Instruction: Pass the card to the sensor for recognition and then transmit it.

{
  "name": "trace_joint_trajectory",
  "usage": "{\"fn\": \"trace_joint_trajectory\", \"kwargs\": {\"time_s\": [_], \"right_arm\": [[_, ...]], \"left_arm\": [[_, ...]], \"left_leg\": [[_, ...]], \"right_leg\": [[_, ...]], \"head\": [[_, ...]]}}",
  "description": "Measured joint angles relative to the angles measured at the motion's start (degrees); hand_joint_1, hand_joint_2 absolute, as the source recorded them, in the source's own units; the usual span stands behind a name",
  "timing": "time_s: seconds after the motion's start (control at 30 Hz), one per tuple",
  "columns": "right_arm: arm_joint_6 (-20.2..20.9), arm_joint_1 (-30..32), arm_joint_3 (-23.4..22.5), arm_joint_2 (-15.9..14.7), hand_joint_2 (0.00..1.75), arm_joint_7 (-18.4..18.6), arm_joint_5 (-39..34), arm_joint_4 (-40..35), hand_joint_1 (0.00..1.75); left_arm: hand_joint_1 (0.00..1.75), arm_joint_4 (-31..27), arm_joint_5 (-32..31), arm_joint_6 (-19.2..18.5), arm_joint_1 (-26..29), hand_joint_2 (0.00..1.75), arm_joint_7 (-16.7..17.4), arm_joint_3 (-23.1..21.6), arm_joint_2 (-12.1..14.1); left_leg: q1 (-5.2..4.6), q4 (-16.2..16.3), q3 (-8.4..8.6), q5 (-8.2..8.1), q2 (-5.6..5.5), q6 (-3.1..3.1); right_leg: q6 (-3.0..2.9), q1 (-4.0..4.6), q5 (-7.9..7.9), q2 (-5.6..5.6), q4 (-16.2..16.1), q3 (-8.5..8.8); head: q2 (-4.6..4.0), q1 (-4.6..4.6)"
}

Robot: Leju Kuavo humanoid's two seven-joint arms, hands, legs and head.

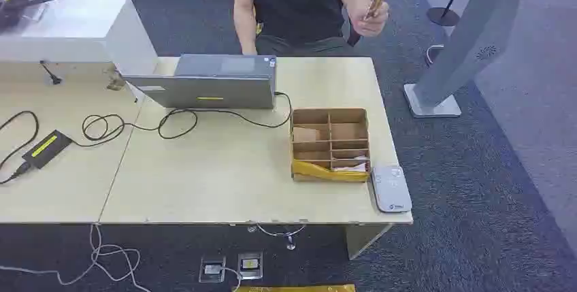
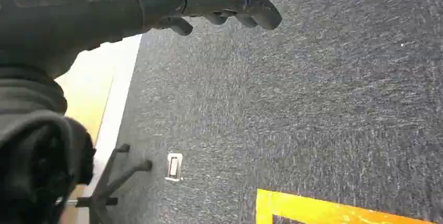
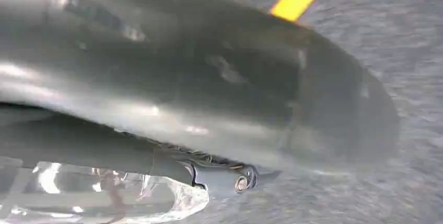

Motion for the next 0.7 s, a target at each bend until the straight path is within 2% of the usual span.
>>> {"fn": "trace_joint_trajectory", "kwargs": {"time_s": [0.1, 0.2, 0.27, 0.3, 0.33, 0.4, 0.43, 0.47, 0.53, 0.57, 0.6, 0.67, 0.7], "right_arm": [[3.7, -0.6, 0.0, -4.3, 0.00, -7.7, -5.3, -0.3, 0.00], [5.8, -2.4, 0.0, -11.0, 0.00, -14.0, -8.1, -1.1, 0.00], [4.2, -5.5, 0.0, -16.4, 0.00, -16.5, -8.8, -2.1, 0.00], [4.2, -7.2, 0.0, -18.3, 0.00, -15.8, -8.9, -2.7, 0.00], [5.1, -8.9, 0.0, -20.5, 0.00, -13.5, -9.0, -4.0, 0.00], [7.7, -10.8, 0.3, -22.7, 0.00, -9.8, -9.9, -7.5, 0.00], [9.1, -11.0, 0.6, -22.7, 0.00, -5.6, -12.3, -9.5, 0.00], [10.5, -10.0, 2.0, -22.6, 0.00, 1.4, -17.0, -12.9, 0.00], [10.5, -5.9, 6.6, -21.4, 0.00, 13.3, -26.0, -21.8, 0.00], [8.9, -3.9, 9.1, -20.7, 0.00, 16.7, -30.2, -26.6, 0.00], [5.4, -2.0, 12.0, -21.1, 0.00, 21.0, -34.9, -31.2, 0.00], [-1.7, 2.6, 19.9, -23.3, 0.00, 28.0, -42.2, -40.5, 0.00], [-3.6, 4.5, 23.6, -24.5, 0.00, 30.6, -43.0, -44.8, 0.00]], "left_arm": [[0.00, -0.6, -2.4, 0.0, 0.4, 0.00, 0.5, 1.6, 0.2], [0.00, -1.2, -5.1, 0.0, 0.8, 0.00, 1.0, 3.5, 0.3], [0.00, -1.9, -7.4, 0.0, 1.1, 0.00, 1.6, 5.2, 0.3], [0.00, -2.2, -8.2, 0.0, 1.3, 0.00, 1.9, 5.6, 0.3], [0.00, -2.7, -8.9, 0.0, 1.4, 0.00, 2.1, 6.2, 0.4], [0.00, -3.5, -9.6, 0.0, 1.7, 0.00, 2.4, 7.3, 0.5], [0.00, -3.9, -10.2, 0.0, 1.8, 0.00, 2.5, 7.8, 0.6], [0.00, -4.3, -10.9, 0.0, 2.0, 0.00, 2.6, 8.4, 0.6], [0.00, -5.0, -11.8, 0.0, 2.3, 0.00, 2.6, 9.7, 0.6], [0.00, -5.3, -12.2, 0.0, 2.4, 0.00, 2.5, 10.1, 0.6], [0.00, -5.5, -12.4, 0.0, 2.5, 0.00, 2.4, 10.6, 0.6], [0.00, -5.8, -13.0, 0.0, 2.6, 0.00, 1.9, 11.4, 0.6], [0.00, -6.1, -13.1, 0.0, 2.7, 0.00, 1.5, 11.8, 0.6]], "left_leg": [[-0.10, 0.0, 0.00, -0.01, 0.00, 0.02], [-0.20, 0.0, -0.03, 0.00, 0.02, 0.04], [-0.37, 0.0, -0.08, 0.03, 0.24, 0.12], [-0.40, 0.0, 0.01, 0.03, 0.28, 0.13], [-0.41, 0.0, 0.03, 0.08, 0.29, 0.21], [-0.41, 0.0, 0.02, 0.13, 0.19, 0.29], [-0.39, 0.0, 0.08, 0.13, 0.14, 0.29], [-0.33, 0.0, 0.09, 0.11, 0.02, 0.34], [-0.37, 0.0, -0.07, 0.12, -0.58, 0.36], [-0.56, 0.0, -0.09, 0.15, -0.60, 0.40], [-0.68, -0.1, -0.10, 0.15, -0.45, 0.41], [-0.74, -0.2, -0.23, 0.14, -0.34, 0.40], [-0.75, -0.2, -0.26, 0.13, -0.25, 0.40]], "right_leg": [[0.03, -0.11, 0.02, 0.00, 0.0, 0.00], [0.19, -0.21, 0.12, 0.02, 0.0, -0.01], [0.33, -0.39, 0.21, 0.18, 0.0, -0.06], [0.37, -0.42, 0.24, 0.24, 0.0, -0.10], [0.38, -0.42, 0.25, 0.29, 0.0, -0.10], [0.39, -0.41, 0.25, 0.10, 0.0, -0.05], [0.39, -0.38, 0.25, 0.06, -0.1, -0.07], [0.39, -0.33, 0.24, -0.07, -0.1, 0.02], [0.41, -0.38, 0.15, -0.72, -0.1, 0.15], [0.41, -0.59, 0.15, -0.70, 0.0, -0.02], [0.41, -0.71, 0.15, -0.59, 0.0, -0.10], [0.41, -0.73, 0.15, -0.50, 0.0, -0.08], [0.41, -0.74, 0.15, -0.34, 0.0, -0.09]], "head": [[0.02, 0.02], [0.00, 0.04], [0.00, 0.00], [0.02, 0.04], [0.02, 0.04], [0.02, 0.11], [0.00, 0.09], [0.00, 0.00], [0.00, 0.06], [0.02, 0.00], [0.00, -0.09], [0.02, 0.02], [0.02, 0.07]]}}
